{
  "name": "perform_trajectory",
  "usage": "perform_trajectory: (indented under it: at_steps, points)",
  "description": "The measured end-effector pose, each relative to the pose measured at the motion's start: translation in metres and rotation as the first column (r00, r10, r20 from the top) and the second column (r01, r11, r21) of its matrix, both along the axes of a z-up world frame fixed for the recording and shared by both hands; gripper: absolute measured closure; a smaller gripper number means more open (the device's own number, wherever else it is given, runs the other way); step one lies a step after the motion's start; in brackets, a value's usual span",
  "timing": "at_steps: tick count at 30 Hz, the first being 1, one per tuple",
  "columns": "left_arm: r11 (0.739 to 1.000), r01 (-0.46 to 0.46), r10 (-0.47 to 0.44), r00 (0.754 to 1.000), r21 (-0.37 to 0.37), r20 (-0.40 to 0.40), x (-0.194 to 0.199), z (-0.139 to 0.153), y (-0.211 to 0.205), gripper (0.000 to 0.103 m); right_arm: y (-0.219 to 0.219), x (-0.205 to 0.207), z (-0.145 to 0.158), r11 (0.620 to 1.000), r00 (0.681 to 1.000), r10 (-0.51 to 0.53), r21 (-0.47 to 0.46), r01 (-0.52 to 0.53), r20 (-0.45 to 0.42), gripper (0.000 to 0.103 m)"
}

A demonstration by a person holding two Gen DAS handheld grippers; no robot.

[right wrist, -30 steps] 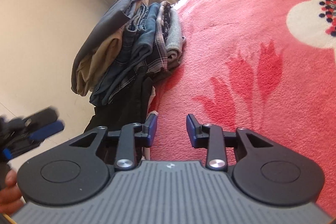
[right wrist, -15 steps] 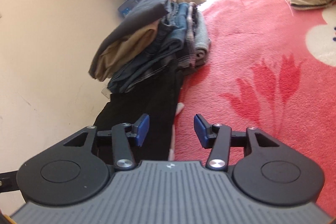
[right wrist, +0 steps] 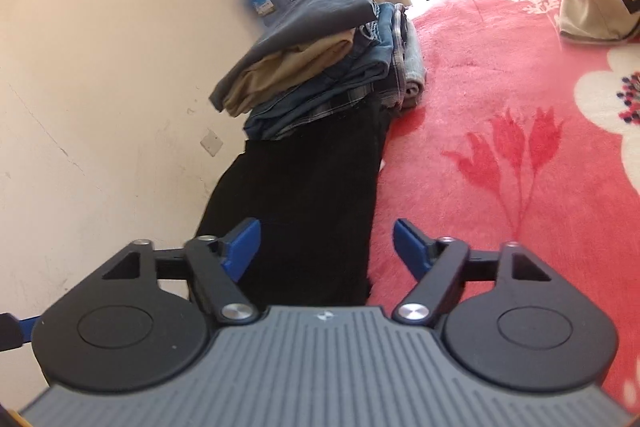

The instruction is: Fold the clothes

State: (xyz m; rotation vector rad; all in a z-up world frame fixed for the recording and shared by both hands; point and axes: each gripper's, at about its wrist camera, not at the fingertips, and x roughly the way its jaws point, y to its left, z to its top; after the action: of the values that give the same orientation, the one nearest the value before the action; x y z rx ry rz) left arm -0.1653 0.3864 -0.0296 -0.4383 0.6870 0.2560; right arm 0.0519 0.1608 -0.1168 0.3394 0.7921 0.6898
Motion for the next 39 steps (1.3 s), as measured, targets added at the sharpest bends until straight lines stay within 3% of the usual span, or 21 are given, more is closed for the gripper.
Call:
perform_trajectory:
  at_steps: [13,24,30,36,39]
  points:
    - [0.999,-0.048,0.048,0.998,0.027,-0.032,-0.046,-0.002,-0.008,0.002,-0.005,-0.068,0.017,0.989,0.999,0.043,-0.144,-0.042,0.010,0.020]
    - [0.999,-0.046,0.047,0.997,0.020,-0.061,-0.055,-0.016,-0.018,0.001,-0.013,-0.117,0.027,0.970,0.993,0.069,-0.240,-0.045,0.095,0.010]
    - [0.997,-0.050,0.055,0.996,0.060,-0.073,-0.057,-0.023,-0.025,0.001,-0.014,-0.135,0.030,0.961,0.990,0.070,-0.274,-0.034,0.123,0.003]
    - [0.997,-0.076,0.077,0.991,0.011,-0.108,-0.055,-0.034,-0.021,0.001,-0.017,-0.145,0.033,0.954,0.986,0.051,-0.300,-0.001,0.158,0.001]
    - [0.995,-0.095,0.096,0.989,0.020,-0.113,-0.057,-0.037,-0.020,0.001,-0.020,-0.149,0.033,0.952,0.985,0.043,-0.306,0.009,0.164,0.001]
